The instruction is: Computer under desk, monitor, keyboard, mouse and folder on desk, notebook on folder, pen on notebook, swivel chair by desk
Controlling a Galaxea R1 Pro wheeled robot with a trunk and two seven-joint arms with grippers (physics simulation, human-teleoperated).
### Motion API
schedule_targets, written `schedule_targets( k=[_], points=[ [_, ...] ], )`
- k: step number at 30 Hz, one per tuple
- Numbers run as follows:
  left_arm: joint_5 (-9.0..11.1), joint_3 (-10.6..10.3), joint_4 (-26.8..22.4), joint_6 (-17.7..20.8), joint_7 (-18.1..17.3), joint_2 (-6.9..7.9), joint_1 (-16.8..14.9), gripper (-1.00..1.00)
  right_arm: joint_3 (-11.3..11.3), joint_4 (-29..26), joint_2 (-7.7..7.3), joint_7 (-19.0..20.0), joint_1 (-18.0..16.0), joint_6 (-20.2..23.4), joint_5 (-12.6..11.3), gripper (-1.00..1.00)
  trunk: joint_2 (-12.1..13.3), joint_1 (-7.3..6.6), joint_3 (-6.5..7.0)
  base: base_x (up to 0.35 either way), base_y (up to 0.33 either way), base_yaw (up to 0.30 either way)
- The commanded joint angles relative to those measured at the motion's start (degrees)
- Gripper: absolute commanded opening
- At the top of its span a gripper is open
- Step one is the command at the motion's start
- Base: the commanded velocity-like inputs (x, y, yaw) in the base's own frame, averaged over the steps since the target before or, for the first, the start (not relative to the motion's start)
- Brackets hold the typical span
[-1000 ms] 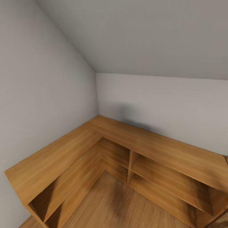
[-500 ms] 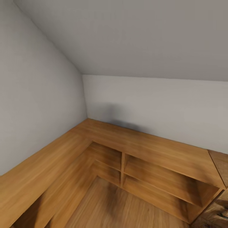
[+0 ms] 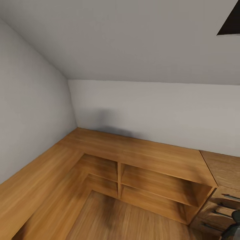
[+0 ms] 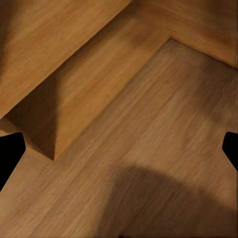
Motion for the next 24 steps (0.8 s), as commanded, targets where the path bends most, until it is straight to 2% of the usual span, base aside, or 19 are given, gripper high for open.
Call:
schedule_targets(
  k=[1, 11, 24],
  points=[
    [0.0, -0.5, -0.1, 0.3, 0.6, 0.02, 0.0, 1.00, -0.2, 0.1, 0.02, -0.5, -0.1, -0.1, 0.6, 1.00, 0.0, 0.00, -0.07, 0.003, 0.003, -0.300],
    [0.0, -0.5, -0.1, 3.7, 0.7, 0.02, 0.0, 1.00, -0.2, 0.1, 0.01, -0.5, -0.1, -0.1, 0.6, 1.00, 0.0, 0.00, -0.07, 0.001, 0.001, -0.300],
    [0.0, -0.4, -0.1, 4.0, 0.8, 0.10, 0.0, 1.00, -0.2, 0.1, -0.05, -0.5, -0.1, 0.0, 0.6, 1.00, 0.0, 0.00, -0.07, 0.000, 0.000, -0.300]
  ],
)
